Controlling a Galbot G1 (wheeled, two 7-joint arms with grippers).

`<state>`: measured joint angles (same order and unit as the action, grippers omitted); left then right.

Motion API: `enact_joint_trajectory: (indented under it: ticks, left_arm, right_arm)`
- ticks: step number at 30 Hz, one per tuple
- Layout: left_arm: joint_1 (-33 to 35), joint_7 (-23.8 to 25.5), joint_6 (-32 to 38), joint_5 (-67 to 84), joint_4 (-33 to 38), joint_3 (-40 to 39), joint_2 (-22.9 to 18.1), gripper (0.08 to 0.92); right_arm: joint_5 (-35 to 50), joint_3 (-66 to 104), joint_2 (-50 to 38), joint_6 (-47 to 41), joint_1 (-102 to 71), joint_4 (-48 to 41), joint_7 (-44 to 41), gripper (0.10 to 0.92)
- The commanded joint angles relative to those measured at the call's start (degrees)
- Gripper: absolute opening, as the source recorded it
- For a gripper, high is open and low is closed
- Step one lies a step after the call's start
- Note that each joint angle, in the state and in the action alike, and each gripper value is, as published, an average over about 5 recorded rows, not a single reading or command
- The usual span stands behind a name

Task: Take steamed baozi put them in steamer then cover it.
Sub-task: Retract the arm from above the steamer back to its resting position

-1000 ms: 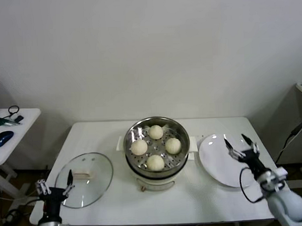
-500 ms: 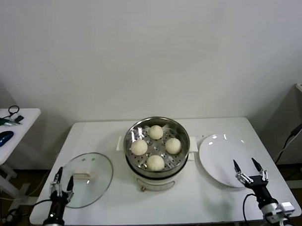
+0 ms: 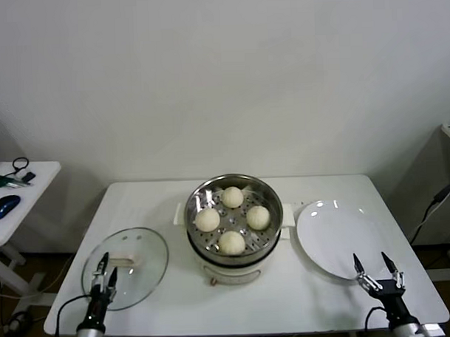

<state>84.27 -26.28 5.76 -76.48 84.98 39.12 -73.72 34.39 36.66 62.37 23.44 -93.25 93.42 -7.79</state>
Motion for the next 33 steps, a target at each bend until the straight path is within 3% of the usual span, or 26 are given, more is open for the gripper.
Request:
enact_joint_trajectory:
  ticks: [1,12,33]
  left_arm:
    - [-4.61,-0.6,0.06,-3.06,-4.06,-0.31,0.05,0.823]
    - [-8.15,-1.52,0.08,-2.51,-7.99,-0.95,0.81,0.801]
    - [-9.2,-4.1,6.07,-4.89,-11.86,-0.74,1.71,0.213]
  right_arm:
    - [-0.11,0.71,0.91,1.09,-1.67,0.0,-0.04,0.823]
    - [-0.8,0.79,2.55,1.26,-2.11,0.19,0.11,0.823]
    - [-1.77,1.29,3.63,0.62,-2.16,1.63,0.5,0.823]
